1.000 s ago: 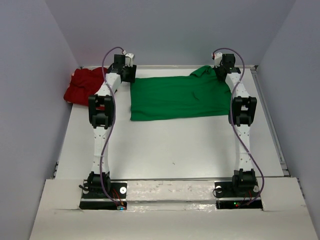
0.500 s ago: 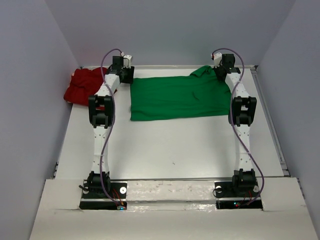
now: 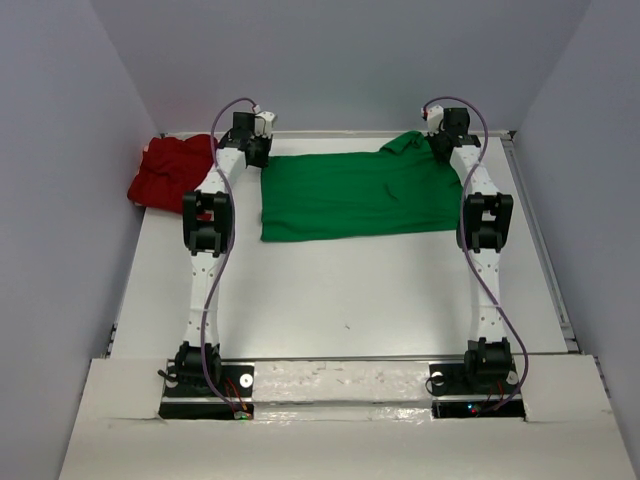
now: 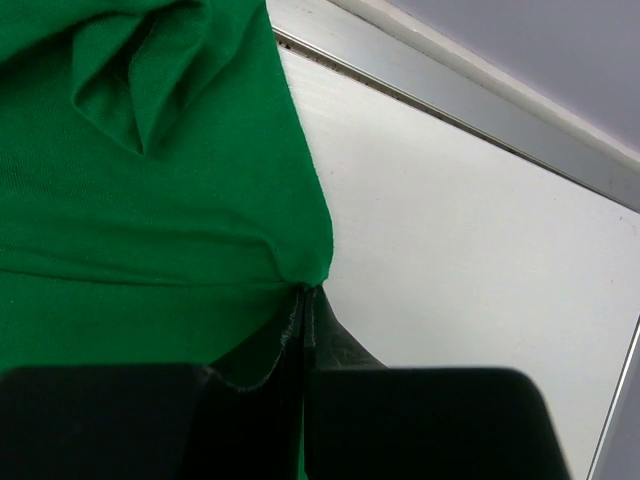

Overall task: Fold and stack the t-shirts
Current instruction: Grap the side of the flattened tshirt furthest away from the robot with both arms, then fold the other side of the tshirt into a rectangle

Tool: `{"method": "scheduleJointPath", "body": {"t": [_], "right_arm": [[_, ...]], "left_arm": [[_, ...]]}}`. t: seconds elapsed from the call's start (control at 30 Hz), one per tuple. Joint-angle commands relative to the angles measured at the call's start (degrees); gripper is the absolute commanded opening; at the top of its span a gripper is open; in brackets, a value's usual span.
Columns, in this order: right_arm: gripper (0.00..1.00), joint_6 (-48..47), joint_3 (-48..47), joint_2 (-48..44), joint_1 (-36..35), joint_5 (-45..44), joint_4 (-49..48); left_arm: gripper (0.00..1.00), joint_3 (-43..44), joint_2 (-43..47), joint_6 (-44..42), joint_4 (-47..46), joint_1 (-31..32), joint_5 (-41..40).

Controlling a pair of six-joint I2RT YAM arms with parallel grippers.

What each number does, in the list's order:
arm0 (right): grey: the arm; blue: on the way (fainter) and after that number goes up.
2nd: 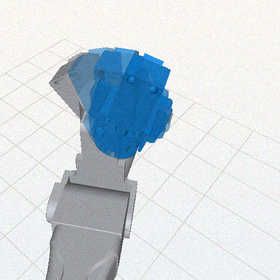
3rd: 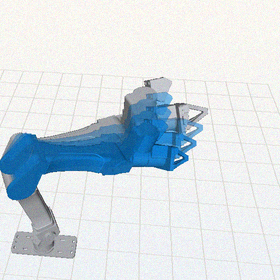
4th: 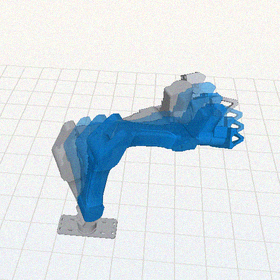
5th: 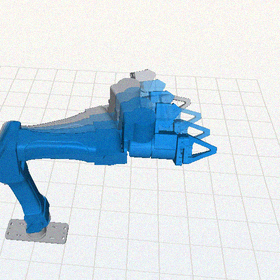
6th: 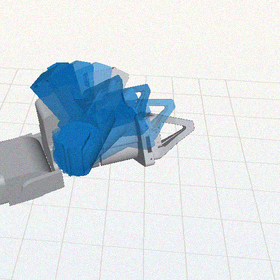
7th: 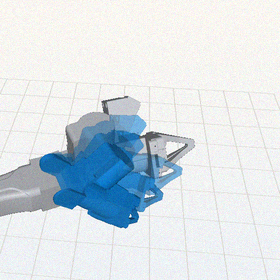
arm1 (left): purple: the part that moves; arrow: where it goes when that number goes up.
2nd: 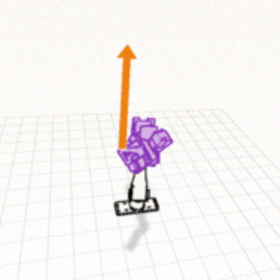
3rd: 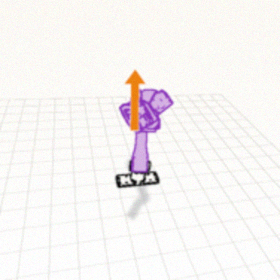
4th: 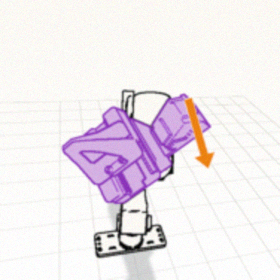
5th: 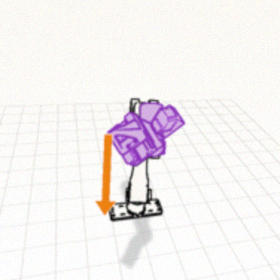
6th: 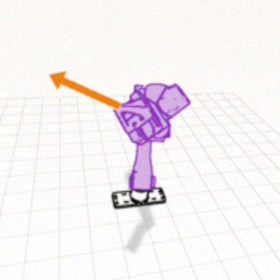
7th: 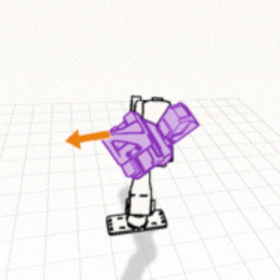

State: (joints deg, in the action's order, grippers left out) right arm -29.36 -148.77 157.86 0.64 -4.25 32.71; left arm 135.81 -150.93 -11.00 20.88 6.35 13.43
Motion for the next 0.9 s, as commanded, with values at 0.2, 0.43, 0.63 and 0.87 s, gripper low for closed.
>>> {"method": "scheduleJointPath", "body": {"t": [0.2,0.43,0.63,0.87], "right_arm": [[0.0,-0.52,-0.91,0.87,-0.38,-0.76,4.12],[0.0,-0.26,-1.52,0.43,-0.38,-1.11,3.77],[0.0,-0.52,-0.83,-1.41,-0.38,-0.94,3.59],[0.0,-1.05,6.37,-6.94,-0.38,-0.85,2.36]], "left_arm": [[0.0,0.07,2.75,-2.27,-0.32,1.82,1.25],[0.0,-3.52,5.82,-2.44,-2.6,3.05,-2.7],[0.0,-5.55,9.69,-3.32,-3.57,3.41,-3.85],[0.0,-6.52,14.08,-2.97,-2.52,3.32,-3.15]]}}
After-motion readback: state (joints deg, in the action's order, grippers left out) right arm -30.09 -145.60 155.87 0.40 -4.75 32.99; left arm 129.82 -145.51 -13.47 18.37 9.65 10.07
